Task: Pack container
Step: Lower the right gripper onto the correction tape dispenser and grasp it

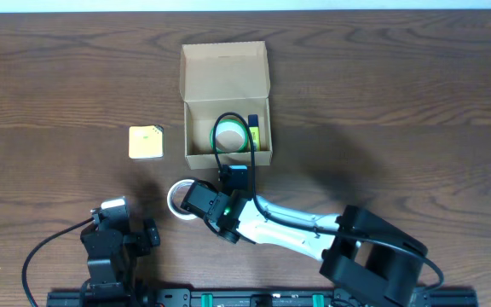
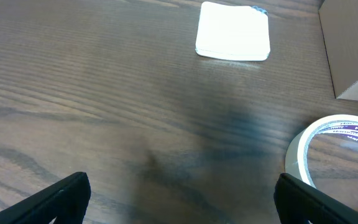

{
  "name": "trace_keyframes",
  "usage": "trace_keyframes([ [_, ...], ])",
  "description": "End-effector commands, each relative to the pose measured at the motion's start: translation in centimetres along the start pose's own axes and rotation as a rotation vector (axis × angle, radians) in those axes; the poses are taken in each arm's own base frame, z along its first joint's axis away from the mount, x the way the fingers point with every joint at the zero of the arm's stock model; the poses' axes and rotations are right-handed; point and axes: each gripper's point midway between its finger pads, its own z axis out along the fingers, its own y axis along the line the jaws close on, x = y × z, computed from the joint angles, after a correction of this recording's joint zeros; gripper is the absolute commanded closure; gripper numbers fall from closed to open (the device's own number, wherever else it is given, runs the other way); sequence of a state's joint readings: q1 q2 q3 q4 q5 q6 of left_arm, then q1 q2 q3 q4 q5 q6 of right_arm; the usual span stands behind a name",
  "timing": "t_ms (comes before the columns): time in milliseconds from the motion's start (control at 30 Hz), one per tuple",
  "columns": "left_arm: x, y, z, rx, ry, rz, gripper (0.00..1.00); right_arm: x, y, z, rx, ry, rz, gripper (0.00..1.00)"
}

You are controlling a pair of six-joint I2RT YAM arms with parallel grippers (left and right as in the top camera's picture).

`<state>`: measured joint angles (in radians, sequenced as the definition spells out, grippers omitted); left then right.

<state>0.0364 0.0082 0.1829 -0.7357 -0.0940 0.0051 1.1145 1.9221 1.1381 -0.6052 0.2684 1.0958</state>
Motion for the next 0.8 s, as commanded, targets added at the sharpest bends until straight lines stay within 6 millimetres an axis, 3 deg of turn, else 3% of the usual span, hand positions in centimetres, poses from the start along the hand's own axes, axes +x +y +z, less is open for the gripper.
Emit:
trace_keyframes([
  [0, 1.0, 0.2, 0.3, -0.012, 0.028, 0.022, 0.05, 3.8, -3.0, 2.4, 0.093, 0.154, -0.052, 0.6],
  [233, 1.0, 0.2, 0.3, -0.012, 0.028, 0.022, 0.05, 3.1, -2.6, -0.1, 0.068, 0.142, -0.067, 0.62],
  [600, 1.0, 0.2, 0.3, -0.012, 0.028, 0.022, 0.05, 2.1, -1.1, -6.6, -0.054, 0.033, -0.129, 0.64],
  [767, 1.0, 0.2, 0.3, -0.012, 0.028, 0.022, 0.05, 0.3, -1.0, -9.4, -0.099, -0.062, -0.135, 0.67],
])
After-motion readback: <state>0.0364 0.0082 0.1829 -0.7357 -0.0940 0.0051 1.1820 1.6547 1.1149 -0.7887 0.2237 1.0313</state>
